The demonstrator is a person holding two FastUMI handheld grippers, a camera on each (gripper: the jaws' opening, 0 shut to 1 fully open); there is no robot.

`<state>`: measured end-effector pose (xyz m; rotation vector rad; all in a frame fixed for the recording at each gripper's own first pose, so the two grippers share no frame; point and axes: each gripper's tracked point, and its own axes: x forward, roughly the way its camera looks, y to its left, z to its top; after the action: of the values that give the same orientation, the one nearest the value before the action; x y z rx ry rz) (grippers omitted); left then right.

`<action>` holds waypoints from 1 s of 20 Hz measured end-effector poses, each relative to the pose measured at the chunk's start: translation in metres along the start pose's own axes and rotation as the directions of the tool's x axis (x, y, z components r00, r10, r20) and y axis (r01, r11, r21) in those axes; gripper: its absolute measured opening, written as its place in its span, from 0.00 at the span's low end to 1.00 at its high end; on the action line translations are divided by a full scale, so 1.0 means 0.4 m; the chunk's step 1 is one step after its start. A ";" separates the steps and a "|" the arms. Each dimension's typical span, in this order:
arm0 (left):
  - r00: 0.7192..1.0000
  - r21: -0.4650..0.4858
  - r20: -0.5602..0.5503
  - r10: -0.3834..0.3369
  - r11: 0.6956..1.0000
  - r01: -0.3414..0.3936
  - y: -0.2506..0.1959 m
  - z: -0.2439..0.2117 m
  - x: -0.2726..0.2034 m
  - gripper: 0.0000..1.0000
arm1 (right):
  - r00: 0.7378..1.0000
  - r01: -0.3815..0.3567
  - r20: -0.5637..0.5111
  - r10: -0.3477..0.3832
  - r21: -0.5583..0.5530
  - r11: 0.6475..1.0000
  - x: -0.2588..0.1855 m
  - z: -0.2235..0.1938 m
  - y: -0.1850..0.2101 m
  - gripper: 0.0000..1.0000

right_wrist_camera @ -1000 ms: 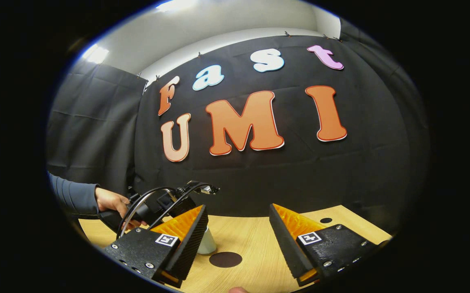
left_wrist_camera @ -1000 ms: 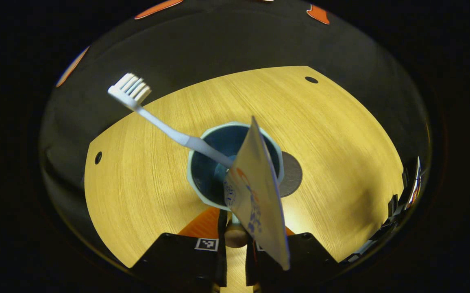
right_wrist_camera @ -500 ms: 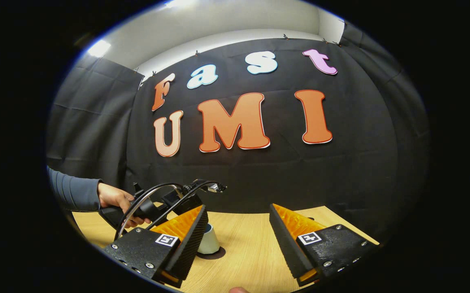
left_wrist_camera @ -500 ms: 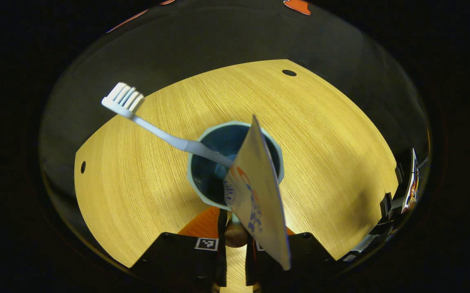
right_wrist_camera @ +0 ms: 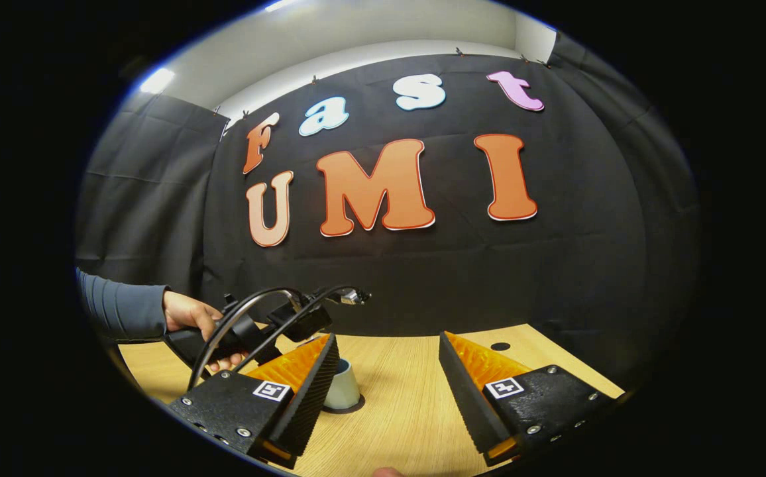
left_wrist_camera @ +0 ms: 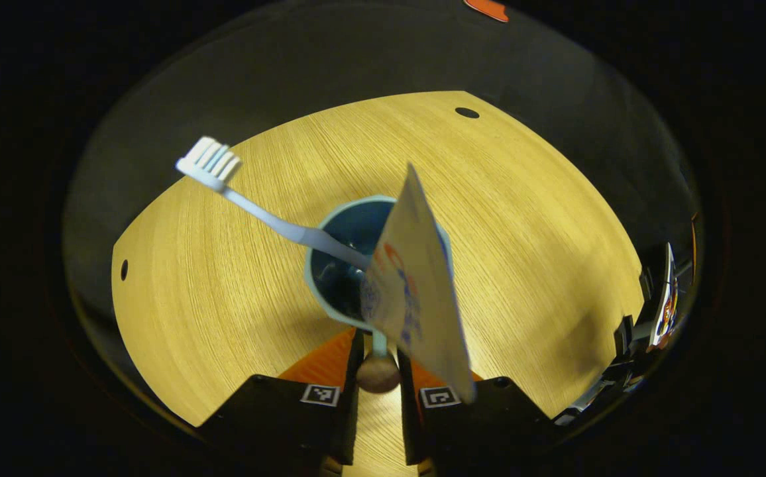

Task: Put the toothbrush and toothpaste on the desktop into the cup, then pick up the cup and place it on the coaster on the desktop.

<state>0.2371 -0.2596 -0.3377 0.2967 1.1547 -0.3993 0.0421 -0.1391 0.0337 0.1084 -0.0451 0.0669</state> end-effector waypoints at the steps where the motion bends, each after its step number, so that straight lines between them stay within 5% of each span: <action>1: 1.000 -0.009 0.028 -0.006 1.000 0.006 0.002 0.013 -0.001 0.36 | 1.000 -0.001 -0.004 0.001 -0.006 1.000 0.002 -0.004 0.001 0.92; 4: 0.991 -0.030 0.134 -0.020 0.999 0.025 0.011 0.048 -0.035 0.77 | 1.000 0.000 -0.012 0.000 -0.010 1.000 0.015 -0.011 0.020 0.92; 5: 0.984 -0.049 0.180 -0.017 0.998 0.026 0.023 0.047 -0.045 0.77 | 1.000 -0.001 -0.016 0.000 -0.015 1.000 0.018 -0.013 0.028 0.92; 7: 0.956 -0.086 0.293 0.013 0.996 0.012 0.030 0.070 -0.098 0.92 | 1.000 0.015 -0.027 -0.016 -0.038 0.999 0.023 -0.015 0.040 0.92; 8: 0.933 -0.112 0.359 0.036 0.994 0.005 0.063 0.047 -0.175 0.89 | 0.999 0.023 -0.032 -0.025 -0.055 0.998 0.022 -0.017 0.046 0.92; 14: 0.716 -0.251 0.645 0.267 0.959 -0.132 0.166 0.013 -0.424 0.97 | 1.000 0.028 -0.001 -0.028 -0.089 0.996 0.017 0.031 0.140 0.92; 17: 0.580 -0.301 0.731 0.359 0.933 -0.198 0.170 -0.012 -0.507 0.95 | 0.999 0.044 0.009 -0.044 -0.106 0.993 0.036 0.045 0.184 0.87; 20: 0.438 -0.338 0.794 0.421 0.906 -0.256 0.202 -0.047 -0.635 0.92 | 0.999 0.045 0.019 -0.044 -0.094 0.995 0.039 0.057 0.229 0.92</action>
<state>0.1700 -0.1410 -0.1080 0.1318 0.0935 -0.0366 0.0505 -0.0499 0.0669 0.0153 -0.0628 0.0194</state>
